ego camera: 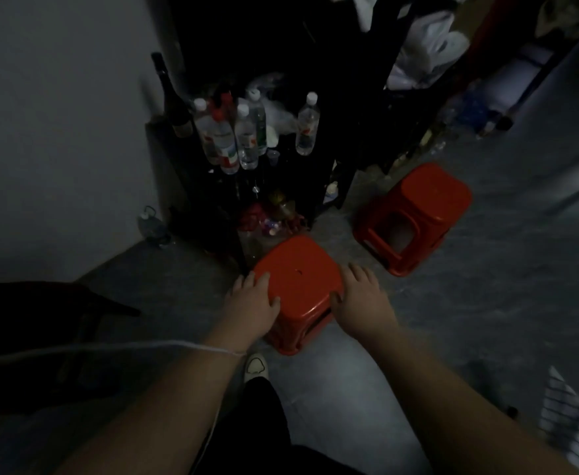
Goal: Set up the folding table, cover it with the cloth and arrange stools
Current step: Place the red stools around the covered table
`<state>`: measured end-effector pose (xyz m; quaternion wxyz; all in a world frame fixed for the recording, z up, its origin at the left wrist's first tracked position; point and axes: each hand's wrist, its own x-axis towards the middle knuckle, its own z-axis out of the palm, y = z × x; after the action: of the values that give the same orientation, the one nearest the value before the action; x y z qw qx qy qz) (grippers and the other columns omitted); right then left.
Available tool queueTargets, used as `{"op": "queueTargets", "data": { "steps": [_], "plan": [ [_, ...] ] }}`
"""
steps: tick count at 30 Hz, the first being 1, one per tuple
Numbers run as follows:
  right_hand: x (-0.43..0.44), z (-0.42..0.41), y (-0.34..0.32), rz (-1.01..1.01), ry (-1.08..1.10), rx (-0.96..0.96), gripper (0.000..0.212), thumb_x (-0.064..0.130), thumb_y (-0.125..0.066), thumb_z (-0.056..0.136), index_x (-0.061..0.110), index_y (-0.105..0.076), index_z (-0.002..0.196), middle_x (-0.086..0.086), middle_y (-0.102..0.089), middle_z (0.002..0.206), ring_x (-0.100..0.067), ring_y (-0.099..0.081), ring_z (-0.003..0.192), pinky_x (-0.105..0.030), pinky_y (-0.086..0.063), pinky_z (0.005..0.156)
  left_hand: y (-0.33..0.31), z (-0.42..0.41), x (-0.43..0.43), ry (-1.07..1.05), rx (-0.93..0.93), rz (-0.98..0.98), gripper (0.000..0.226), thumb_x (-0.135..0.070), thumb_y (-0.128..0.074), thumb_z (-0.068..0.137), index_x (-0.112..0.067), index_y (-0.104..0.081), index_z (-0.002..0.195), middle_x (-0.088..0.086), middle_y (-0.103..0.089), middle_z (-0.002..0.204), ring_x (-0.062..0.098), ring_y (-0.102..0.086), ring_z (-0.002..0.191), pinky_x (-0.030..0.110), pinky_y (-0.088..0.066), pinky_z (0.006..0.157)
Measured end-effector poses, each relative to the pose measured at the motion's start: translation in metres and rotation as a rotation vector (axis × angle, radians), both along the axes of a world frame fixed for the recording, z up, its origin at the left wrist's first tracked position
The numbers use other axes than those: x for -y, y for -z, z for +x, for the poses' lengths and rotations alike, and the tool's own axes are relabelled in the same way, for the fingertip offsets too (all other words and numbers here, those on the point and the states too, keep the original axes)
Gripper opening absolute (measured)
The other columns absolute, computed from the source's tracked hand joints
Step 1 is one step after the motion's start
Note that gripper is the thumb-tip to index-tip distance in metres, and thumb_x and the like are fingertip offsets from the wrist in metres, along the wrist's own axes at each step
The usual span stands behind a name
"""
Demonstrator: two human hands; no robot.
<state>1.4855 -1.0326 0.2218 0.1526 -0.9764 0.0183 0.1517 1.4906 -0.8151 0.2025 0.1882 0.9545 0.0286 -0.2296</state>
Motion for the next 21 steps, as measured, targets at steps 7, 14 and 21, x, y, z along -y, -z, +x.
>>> {"op": "queueTargets", "data": {
  "steps": [7, 14, 21],
  "plan": [
    [-0.006, 0.119, 0.099, 0.011, 0.129, -0.143, 0.068, 0.04, -0.05, 0.096, 0.019, -0.024, 0.156, -0.008, -0.026, 0.162, -0.03, -0.02, 0.149, -0.049, -0.026, 0.118, 0.094, 0.121, -0.002, -0.069, -0.05, 0.038, 0.059, -0.034, -0.051, 0.094, -0.018, -0.035, 0.147, 0.015, -0.03, 0.157, 0.034, -0.031, 0.14, 0.042, -0.032, 0.113],
    [0.014, 0.18, 0.256, 0.03, 0.081, -0.231, 0.069, 0.033, -0.054, 0.094, 0.013, -0.027, 0.154, -0.012, -0.032, 0.159, -0.03, -0.026, 0.147, -0.051, -0.033, 0.115, 0.248, 0.145, 0.028, -0.199, -0.15, 0.055, 0.071, -0.04, -0.054, 0.092, -0.017, -0.023, 0.151, 0.01, -0.035, 0.15, 0.03, -0.047, 0.126, 0.041, -0.044, 0.1],
    [0.037, 0.22, 0.383, 0.058, 0.046, -0.172, 0.071, 0.042, -0.049, 0.096, 0.014, -0.022, 0.155, -0.014, -0.027, 0.161, -0.032, -0.027, 0.147, -0.051, -0.029, 0.117, 0.367, 0.127, 0.048, -0.405, -0.03, 0.217, 0.087, -0.056, -0.061, 0.087, -0.004, -0.032, 0.15, 0.033, -0.049, 0.137, 0.047, -0.053, 0.12, 0.054, -0.041, 0.102]
  ]
}}
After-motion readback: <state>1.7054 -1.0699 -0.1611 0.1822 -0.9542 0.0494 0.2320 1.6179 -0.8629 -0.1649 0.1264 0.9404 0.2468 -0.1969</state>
